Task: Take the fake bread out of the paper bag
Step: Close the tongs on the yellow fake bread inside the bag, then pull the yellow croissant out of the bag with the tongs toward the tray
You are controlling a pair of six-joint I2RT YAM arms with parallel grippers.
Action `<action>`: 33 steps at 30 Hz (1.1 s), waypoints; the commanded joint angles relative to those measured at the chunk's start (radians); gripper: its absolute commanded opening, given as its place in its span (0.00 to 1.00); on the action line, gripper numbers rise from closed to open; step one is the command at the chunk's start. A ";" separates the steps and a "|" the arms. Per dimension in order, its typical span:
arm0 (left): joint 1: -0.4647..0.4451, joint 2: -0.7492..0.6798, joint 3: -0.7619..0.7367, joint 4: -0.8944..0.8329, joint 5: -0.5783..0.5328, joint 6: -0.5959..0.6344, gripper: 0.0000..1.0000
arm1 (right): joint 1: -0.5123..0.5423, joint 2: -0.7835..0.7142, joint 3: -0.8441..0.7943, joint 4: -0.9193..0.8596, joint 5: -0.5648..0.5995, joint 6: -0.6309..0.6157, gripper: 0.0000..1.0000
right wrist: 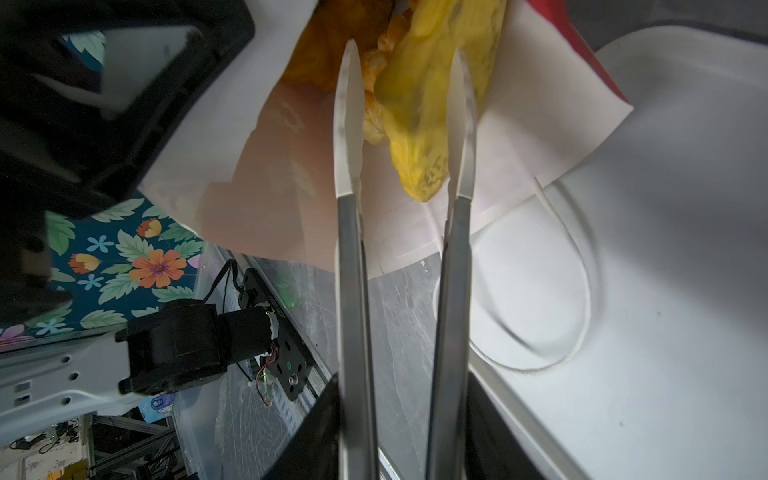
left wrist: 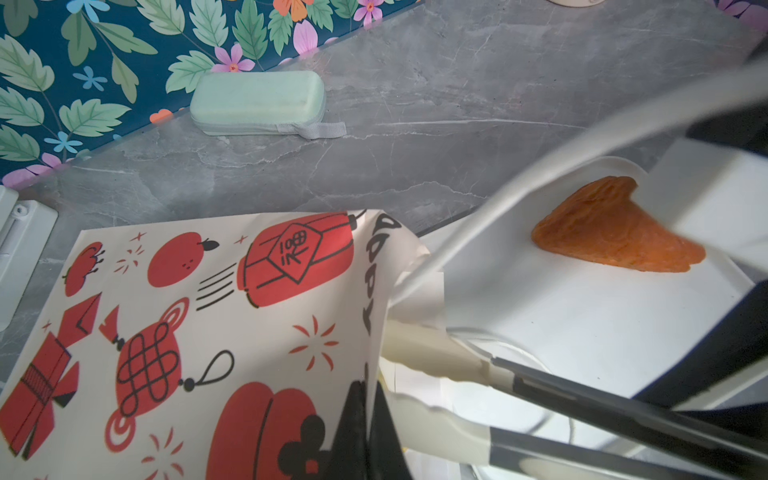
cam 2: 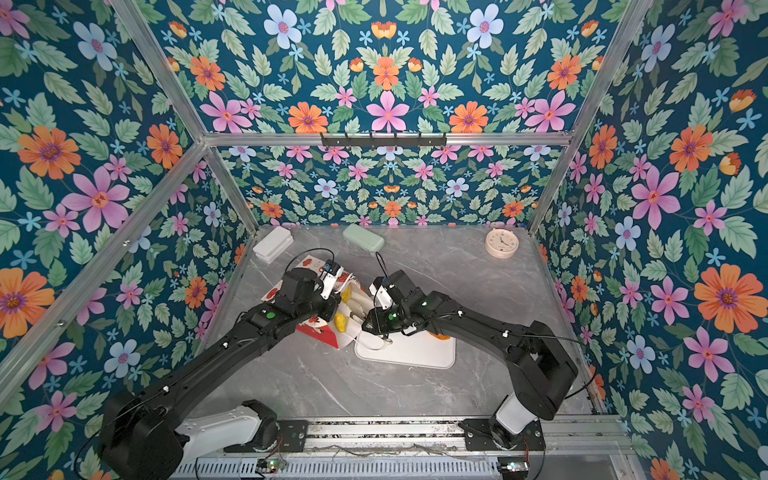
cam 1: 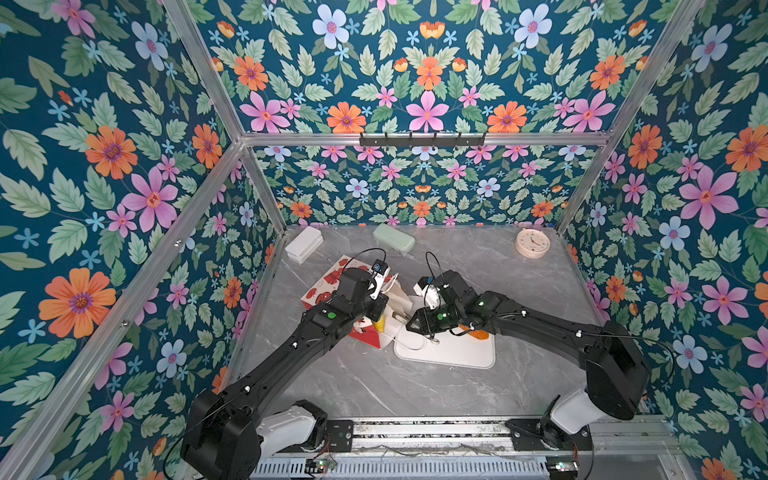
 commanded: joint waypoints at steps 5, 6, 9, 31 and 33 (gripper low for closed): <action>0.001 -0.007 -0.010 0.048 0.008 -0.003 0.00 | 0.000 -0.008 -0.011 -0.094 0.017 -0.007 0.43; 0.001 -0.007 -0.011 0.048 0.008 -0.003 0.00 | 0.001 -0.007 -0.008 -0.094 0.021 -0.003 0.43; 0.001 -0.010 -0.019 0.054 0.009 -0.003 0.00 | 0.001 -0.004 0.011 -0.097 0.026 -0.003 0.43; 0.001 -0.033 -0.037 0.068 0.019 -0.001 0.00 | 0.000 0.076 0.088 -0.098 0.005 -0.007 0.42; 0.001 -0.034 -0.037 0.067 0.017 -0.001 0.00 | 0.001 0.114 0.084 -0.104 0.018 -0.007 0.40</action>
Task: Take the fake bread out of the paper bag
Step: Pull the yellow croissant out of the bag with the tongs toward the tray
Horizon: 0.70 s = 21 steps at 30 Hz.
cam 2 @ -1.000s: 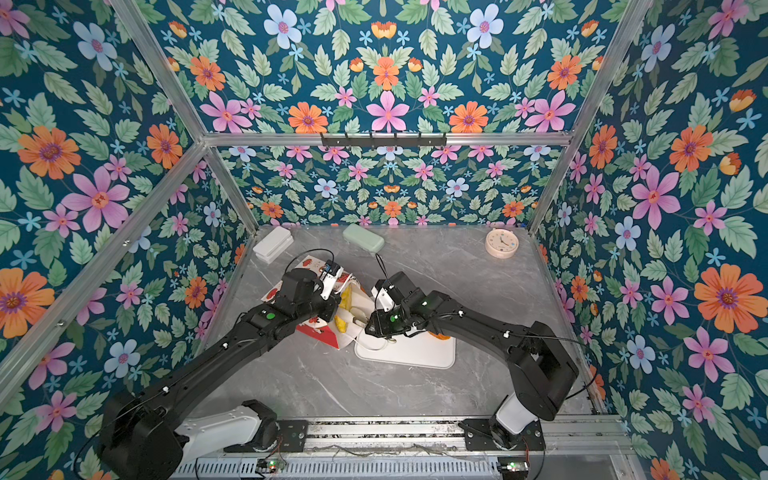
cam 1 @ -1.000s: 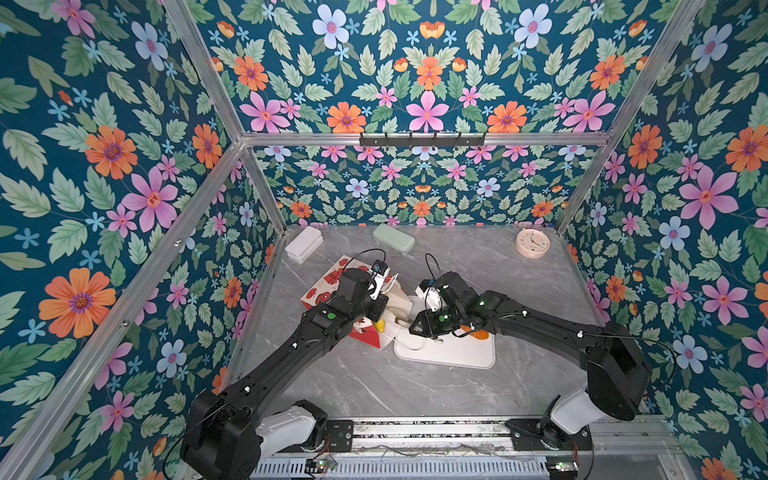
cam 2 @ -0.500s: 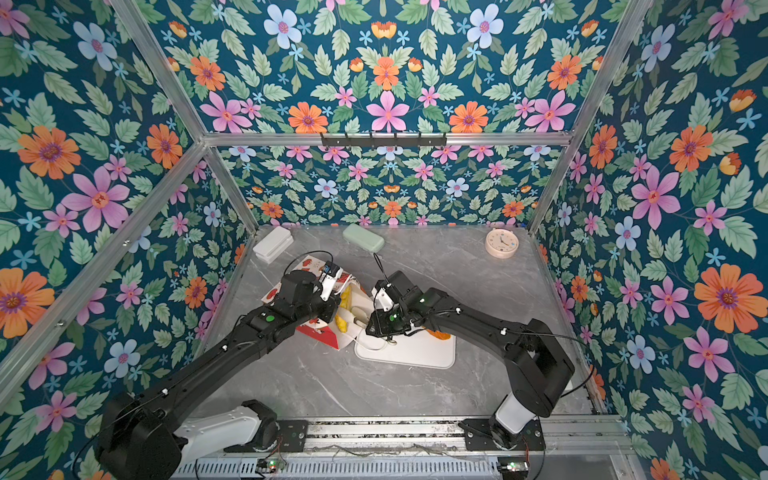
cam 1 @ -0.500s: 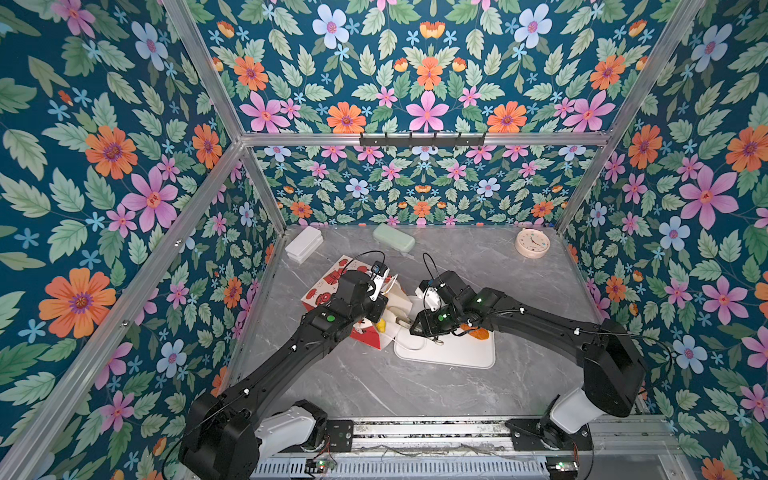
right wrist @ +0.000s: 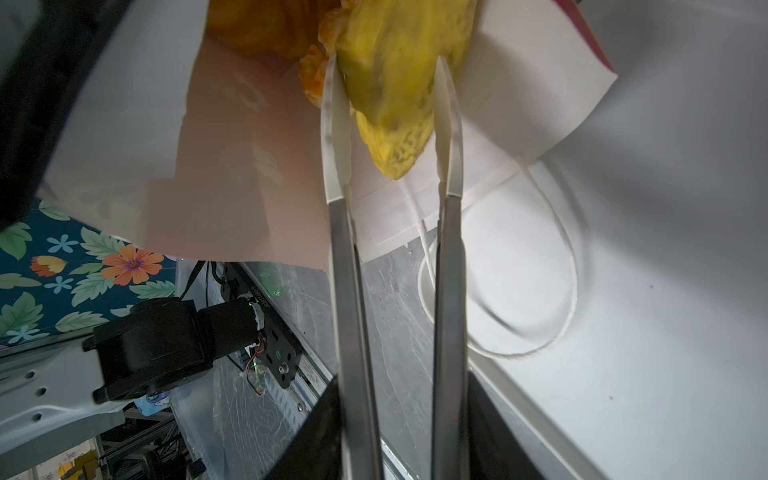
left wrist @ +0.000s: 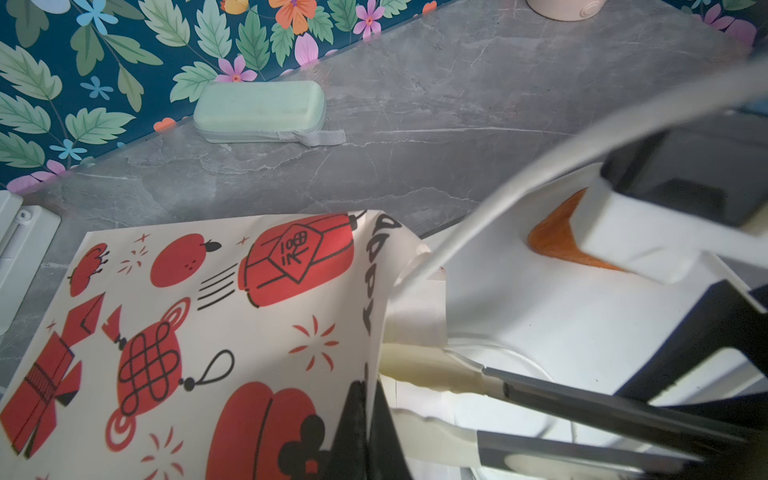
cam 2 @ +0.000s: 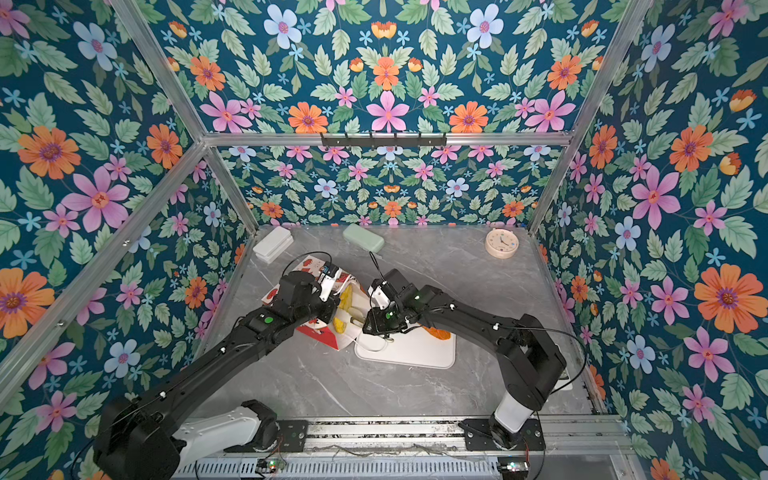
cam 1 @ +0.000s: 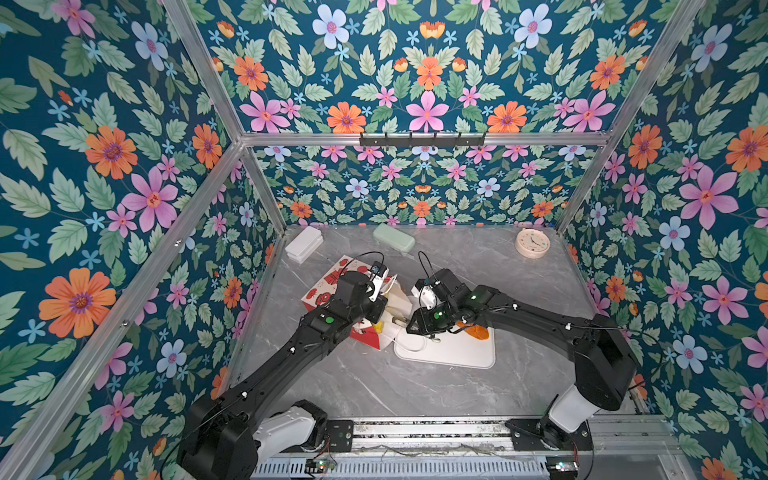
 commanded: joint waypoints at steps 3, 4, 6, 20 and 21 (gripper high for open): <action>0.001 -0.005 -0.002 0.032 0.012 -0.003 0.00 | 0.001 0.008 -0.027 0.006 0.029 0.003 0.32; 0.001 -0.004 -0.002 0.031 0.011 -0.002 0.00 | 0.000 0.001 -0.036 0.014 0.030 0.006 0.30; 0.001 -0.003 -0.004 0.031 0.008 -0.002 0.00 | -0.001 -0.040 -0.054 0.028 0.030 0.008 0.27; 0.002 0.024 0.011 0.029 -0.096 -0.043 0.00 | 0.000 -0.336 -0.301 0.141 -0.076 -0.001 0.25; 0.002 0.025 0.013 0.029 -0.107 -0.048 0.00 | -0.001 -0.365 -0.321 0.142 -0.087 0.000 0.25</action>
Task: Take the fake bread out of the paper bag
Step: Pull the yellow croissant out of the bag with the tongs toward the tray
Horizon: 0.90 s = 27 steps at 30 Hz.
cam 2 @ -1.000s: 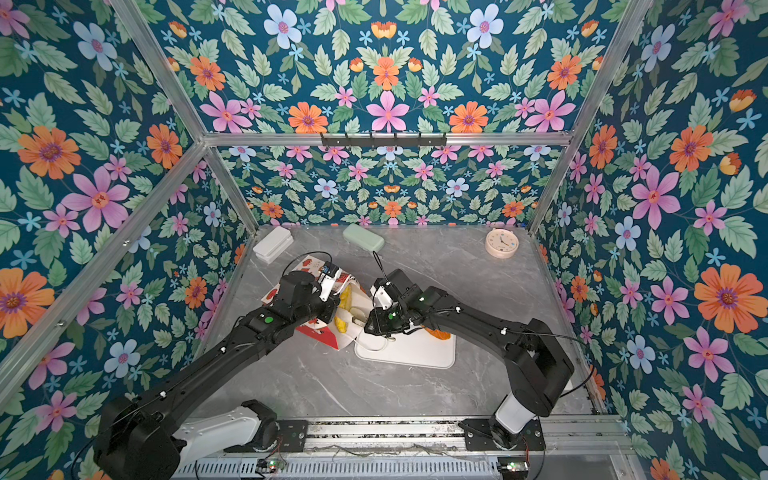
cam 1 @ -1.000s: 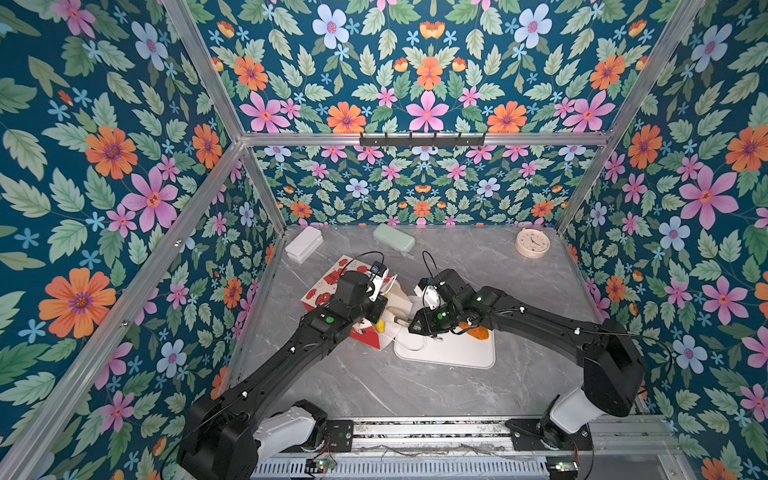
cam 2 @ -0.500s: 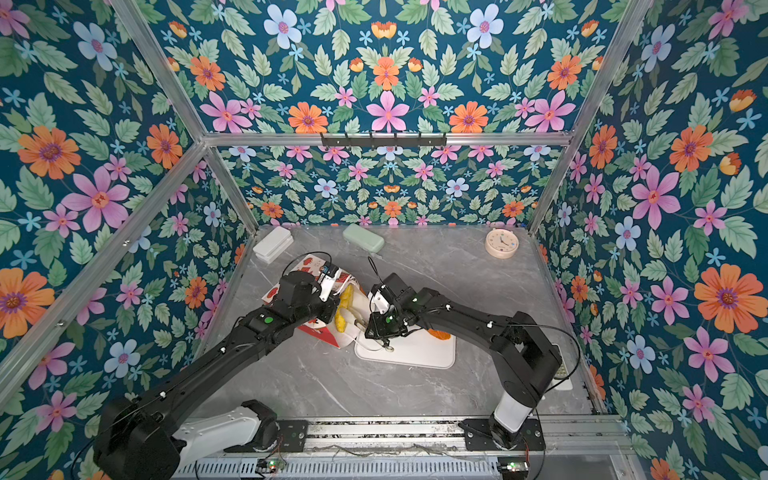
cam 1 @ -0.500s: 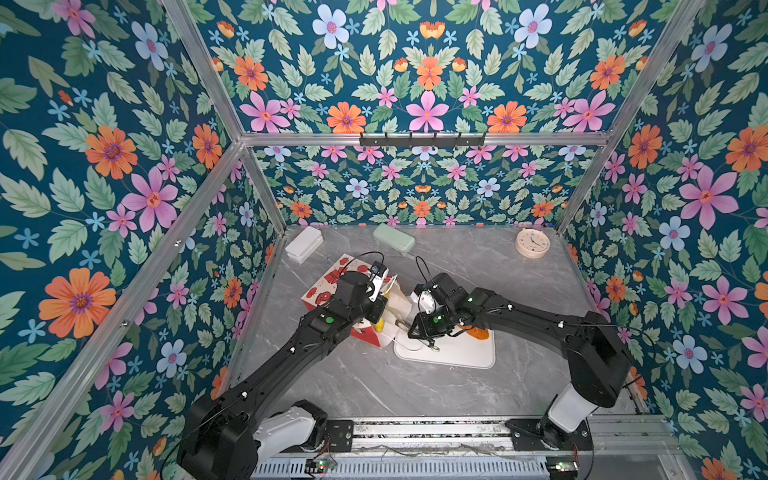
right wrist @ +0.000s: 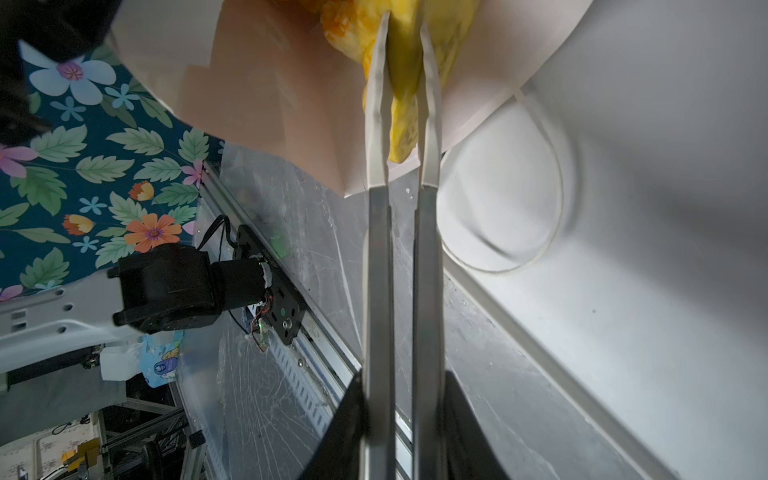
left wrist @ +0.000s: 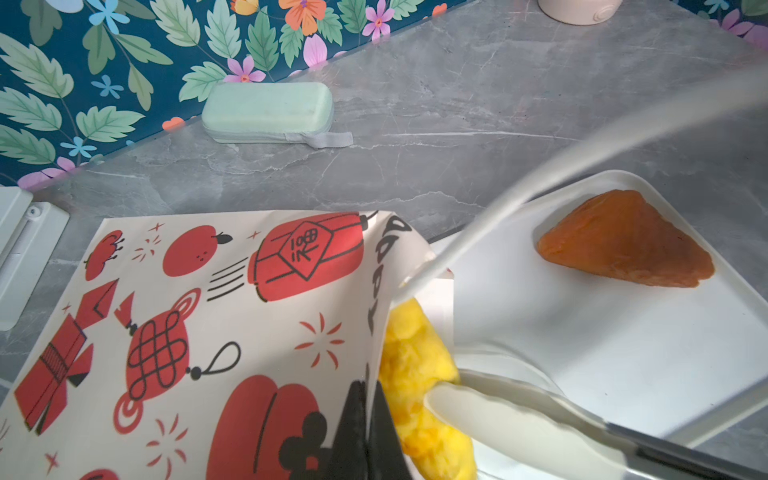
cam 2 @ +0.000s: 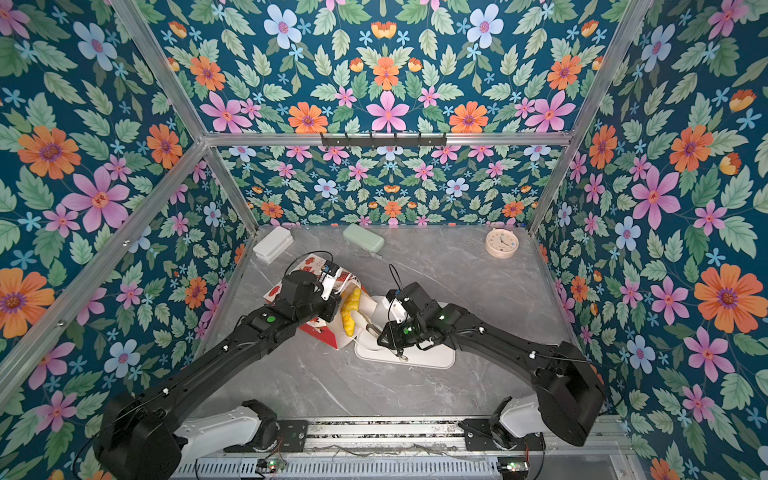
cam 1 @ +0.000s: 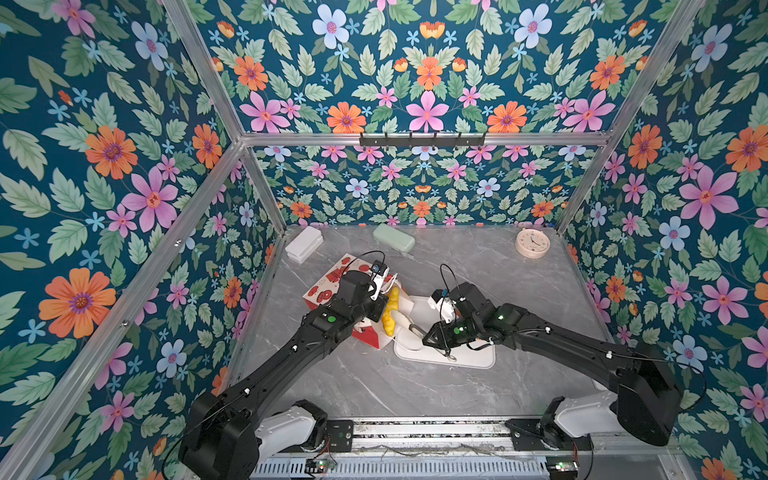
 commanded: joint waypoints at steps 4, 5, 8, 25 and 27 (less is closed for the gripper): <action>0.006 0.002 0.013 0.007 -0.083 -0.033 0.00 | -0.002 -0.174 -0.114 0.035 -0.045 0.008 0.25; 0.006 0.000 0.013 0.005 -0.086 -0.033 0.00 | -0.005 -0.205 -0.131 0.025 -0.033 0.013 0.25; 0.007 -0.006 0.015 -0.004 -0.092 -0.033 0.00 | -0.028 -0.296 -0.189 0.012 -0.008 0.026 0.26; 0.053 -0.033 -0.003 -0.099 -0.183 -0.020 0.00 | -0.194 -0.304 -0.296 0.094 -0.121 0.010 0.26; 0.062 -0.038 -0.006 -0.101 -0.177 -0.019 0.00 | -0.208 -0.310 -0.305 0.094 -0.139 0.008 0.26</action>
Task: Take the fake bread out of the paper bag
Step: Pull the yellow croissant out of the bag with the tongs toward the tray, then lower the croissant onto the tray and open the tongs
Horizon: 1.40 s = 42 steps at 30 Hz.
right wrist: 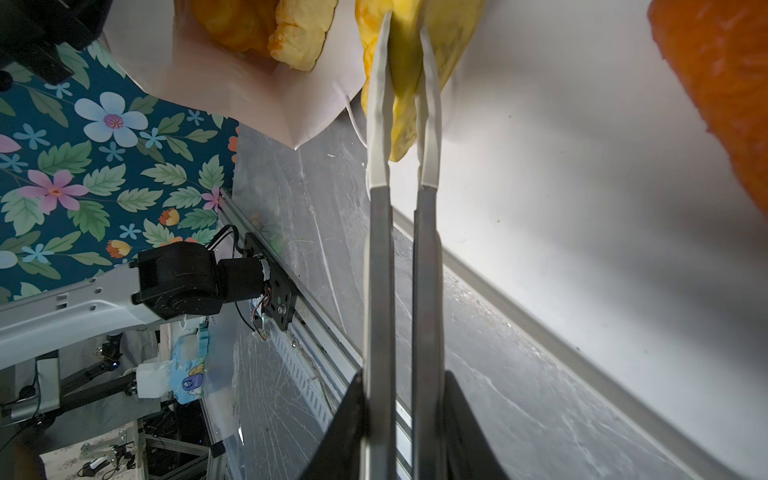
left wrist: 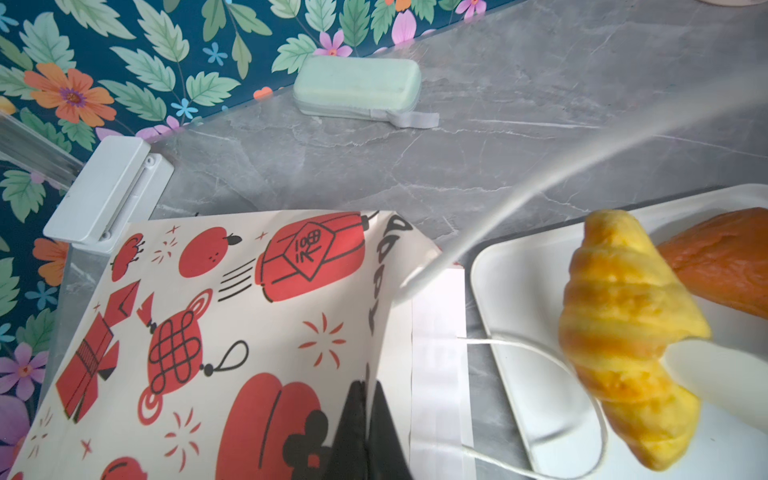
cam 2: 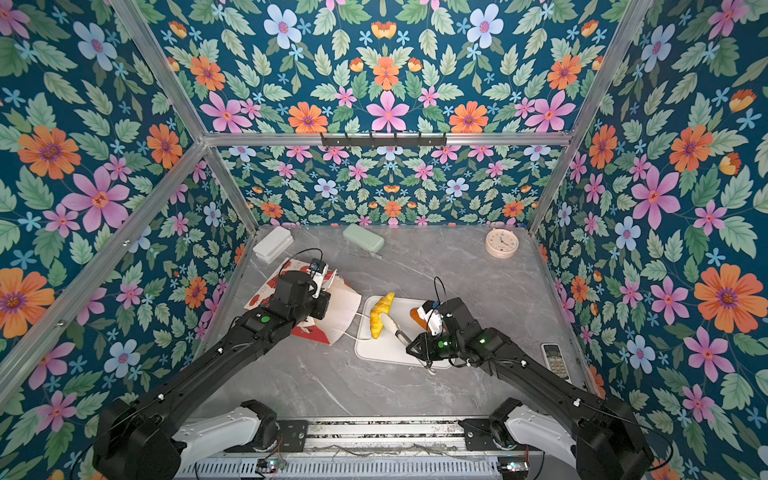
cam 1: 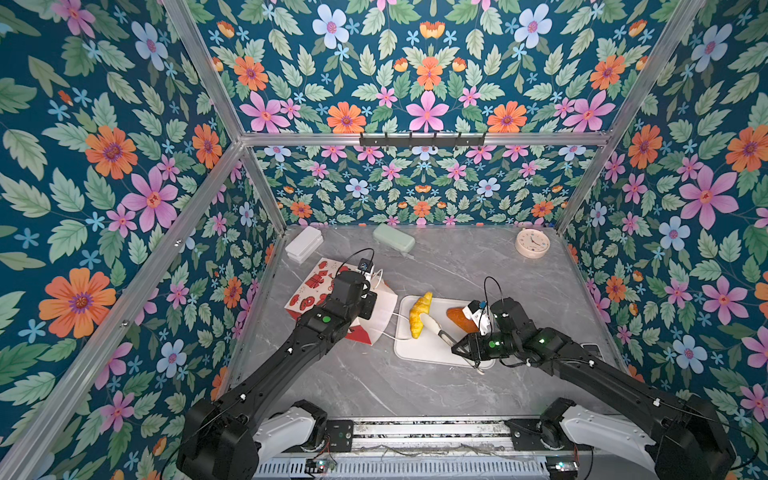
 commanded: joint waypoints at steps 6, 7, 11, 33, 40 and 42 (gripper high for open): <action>0.025 -0.015 -0.005 -0.023 -0.011 0.012 0.00 | -0.028 0.011 -0.041 0.068 -0.084 -0.002 0.26; 0.026 -0.015 -0.006 -0.020 -0.004 0.013 0.00 | -0.029 0.012 -0.050 0.068 -0.088 0.001 0.26; 0.028 -0.013 -0.012 -0.011 0.007 0.014 0.00 | -0.051 0.013 -0.085 0.060 -0.112 0.013 0.27; 0.029 -0.019 -0.025 0.000 0.026 0.012 0.00 | -0.079 -0.185 -0.034 -0.330 0.026 0.017 0.42; 0.029 -0.019 -0.024 0.003 0.034 0.012 0.00 | -0.079 -0.238 0.037 -0.395 0.048 0.006 0.42; 0.029 -0.019 -0.024 0.003 0.039 0.011 0.00 | -0.079 -0.246 0.052 -0.425 0.070 -0.005 0.42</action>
